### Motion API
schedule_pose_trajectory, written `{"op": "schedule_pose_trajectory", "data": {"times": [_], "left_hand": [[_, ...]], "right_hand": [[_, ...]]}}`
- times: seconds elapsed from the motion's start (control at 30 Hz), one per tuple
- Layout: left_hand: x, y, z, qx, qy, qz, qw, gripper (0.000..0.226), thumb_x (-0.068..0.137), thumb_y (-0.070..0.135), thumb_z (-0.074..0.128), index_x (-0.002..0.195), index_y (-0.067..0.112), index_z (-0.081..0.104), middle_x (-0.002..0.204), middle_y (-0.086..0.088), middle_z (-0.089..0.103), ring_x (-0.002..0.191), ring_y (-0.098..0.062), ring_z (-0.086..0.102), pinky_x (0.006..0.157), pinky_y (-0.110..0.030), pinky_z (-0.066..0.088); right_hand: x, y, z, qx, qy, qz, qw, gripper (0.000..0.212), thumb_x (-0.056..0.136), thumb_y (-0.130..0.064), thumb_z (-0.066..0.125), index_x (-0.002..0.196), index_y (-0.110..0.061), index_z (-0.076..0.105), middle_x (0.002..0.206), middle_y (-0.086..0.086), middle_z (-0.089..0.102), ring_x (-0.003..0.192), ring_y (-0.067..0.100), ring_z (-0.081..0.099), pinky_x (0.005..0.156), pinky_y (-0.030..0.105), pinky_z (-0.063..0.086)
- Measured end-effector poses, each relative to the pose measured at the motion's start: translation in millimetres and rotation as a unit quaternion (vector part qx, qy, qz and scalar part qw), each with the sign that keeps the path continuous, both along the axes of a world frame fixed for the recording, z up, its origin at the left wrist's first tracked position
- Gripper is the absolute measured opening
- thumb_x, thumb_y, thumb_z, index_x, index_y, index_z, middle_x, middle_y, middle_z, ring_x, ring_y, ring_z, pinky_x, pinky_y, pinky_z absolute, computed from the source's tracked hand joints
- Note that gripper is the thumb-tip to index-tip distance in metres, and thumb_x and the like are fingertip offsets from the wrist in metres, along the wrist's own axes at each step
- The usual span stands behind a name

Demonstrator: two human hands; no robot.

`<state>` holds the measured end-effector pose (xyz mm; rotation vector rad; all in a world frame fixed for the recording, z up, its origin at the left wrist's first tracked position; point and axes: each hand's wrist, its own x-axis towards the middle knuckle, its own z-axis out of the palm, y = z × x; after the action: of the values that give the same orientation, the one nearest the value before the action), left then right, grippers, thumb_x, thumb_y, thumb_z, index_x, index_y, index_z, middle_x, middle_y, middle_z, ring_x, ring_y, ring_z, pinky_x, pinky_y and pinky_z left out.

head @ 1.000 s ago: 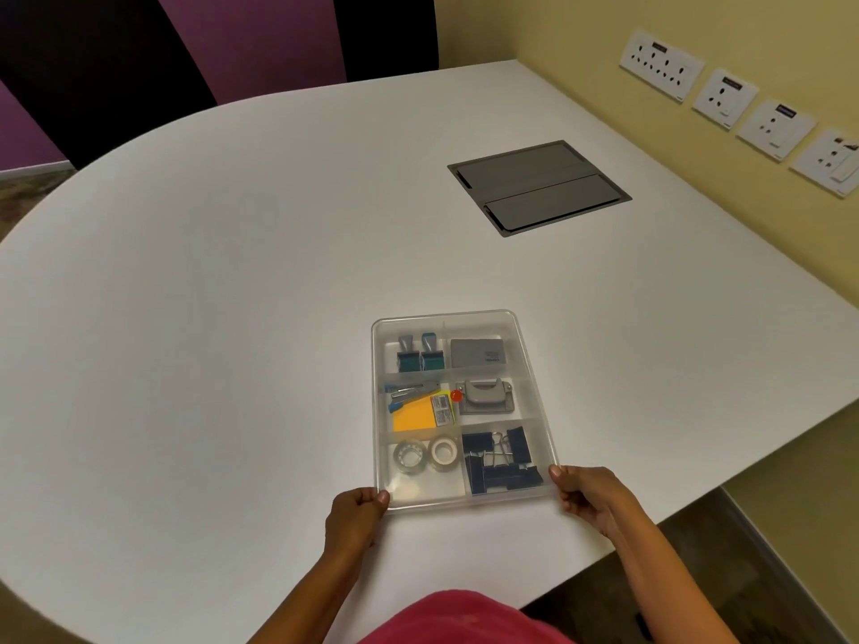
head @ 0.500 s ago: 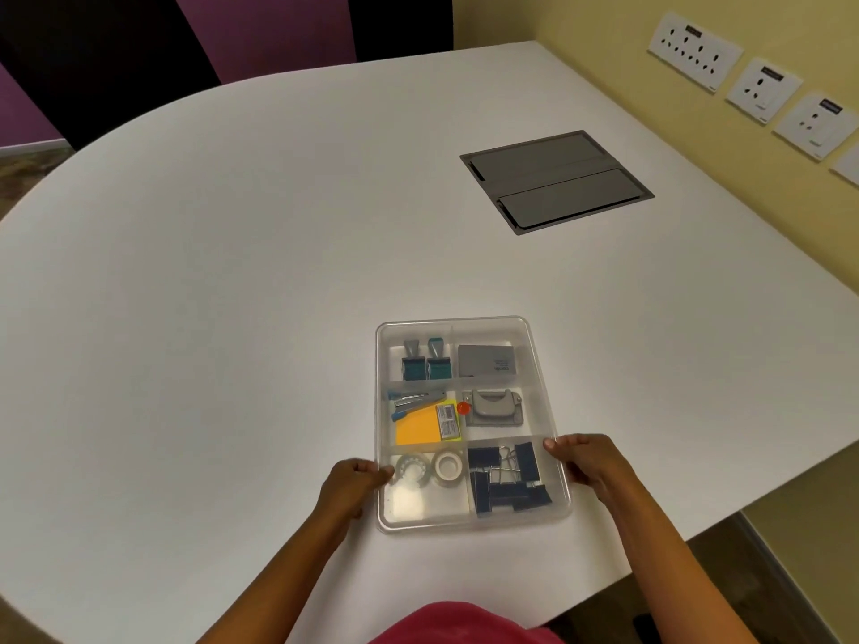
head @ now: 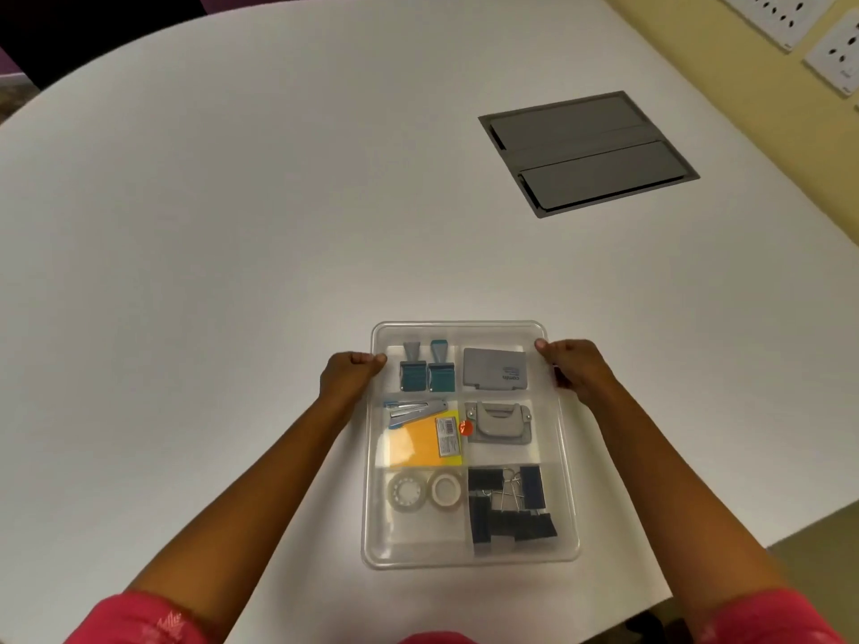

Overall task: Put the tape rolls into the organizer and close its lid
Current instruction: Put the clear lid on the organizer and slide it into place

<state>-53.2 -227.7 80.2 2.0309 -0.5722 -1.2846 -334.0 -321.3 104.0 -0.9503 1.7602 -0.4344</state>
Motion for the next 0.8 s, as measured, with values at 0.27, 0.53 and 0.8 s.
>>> {"op": "schedule_pose_trajectory", "data": {"times": [0.27, 0.53, 0.8], "left_hand": [[3, -23, 0, 0.001, -0.001, 0.005, 1.000, 0.036, 0.087, 0.029, 0.063, 0.110, 0.001, 0.063, 0.111, -0.017, 0.062, 0.095, -0.031, 0.055, 0.090, -0.041, 0.048], [8, -37, 2, 0.010, -0.016, -0.009, 1.000, 0.039, 0.092, 0.036, 0.054, 0.111, 0.003, 0.061, 0.100, -0.006, 0.055, 0.093, -0.025, 0.050, 0.076, -0.032, 0.044], [10, -69, 1, 0.111, -0.082, -0.065, 0.988, 0.032, 0.093, 0.030, 0.053, 0.079, 0.002, 0.046, 0.091, -0.016, 0.048, 0.059, -0.018, 0.042, 0.059, -0.027, 0.040]], "right_hand": [[13, -43, -7, 0.082, -0.030, 0.011, 0.996, 0.032, 0.091, -0.027, 0.062, 0.100, 0.003, 0.054, 0.086, 0.014, 0.056, 0.073, 0.023, 0.052, 0.077, 0.038, 0.047], [9, -50, -19, 0.099, -0.035, -0.003, 0.994, 0.025, 0.090, -0.025, 0.063, 0.091, -0.002, 0.053, 0.082, 0.011, 0.054, 0.074, 0.023, 0.051, 0.075, 0.038, 0.048], [8, -50, -21, 0.098, -0.046, -0.009, 0.994, 0.026, 0.090, -0.026, 0.063, 0.095, -0.002, 0.054, 0.080, 0.010, 0.055, 0.073, 0.023, 0.051, 0.075, 0.038, 0.047]]}}
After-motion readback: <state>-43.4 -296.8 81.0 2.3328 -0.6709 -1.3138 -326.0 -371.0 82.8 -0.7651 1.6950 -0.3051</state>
